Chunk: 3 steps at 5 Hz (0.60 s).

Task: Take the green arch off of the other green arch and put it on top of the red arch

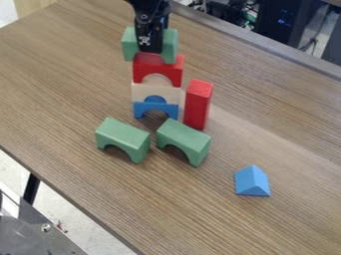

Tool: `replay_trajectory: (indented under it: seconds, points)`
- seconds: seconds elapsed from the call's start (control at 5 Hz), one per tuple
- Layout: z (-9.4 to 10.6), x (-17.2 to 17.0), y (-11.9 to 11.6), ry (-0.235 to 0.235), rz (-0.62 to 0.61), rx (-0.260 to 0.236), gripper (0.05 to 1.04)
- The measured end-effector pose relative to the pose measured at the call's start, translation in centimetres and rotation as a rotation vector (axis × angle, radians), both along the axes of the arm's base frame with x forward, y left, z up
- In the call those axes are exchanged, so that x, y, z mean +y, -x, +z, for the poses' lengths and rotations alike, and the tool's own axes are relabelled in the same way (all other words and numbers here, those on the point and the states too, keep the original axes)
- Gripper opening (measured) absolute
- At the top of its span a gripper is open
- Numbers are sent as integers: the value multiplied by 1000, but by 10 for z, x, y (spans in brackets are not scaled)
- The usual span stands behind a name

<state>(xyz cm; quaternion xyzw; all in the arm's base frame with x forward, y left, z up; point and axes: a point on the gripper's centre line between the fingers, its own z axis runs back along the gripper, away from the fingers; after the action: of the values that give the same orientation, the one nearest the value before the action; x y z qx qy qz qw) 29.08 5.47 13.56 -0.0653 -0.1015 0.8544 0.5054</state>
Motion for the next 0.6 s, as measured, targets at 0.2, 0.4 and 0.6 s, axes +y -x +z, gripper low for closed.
replay_trajectory:
  seconds: [0.2, 0.4, 0.6]
  points:
    - [0, -2, 0, 3, -1, 2, 552]
    - [0, -6, -1, 0, -9, 2, 553]
    - [0, -5, -1, -7, -10, -2, 553]
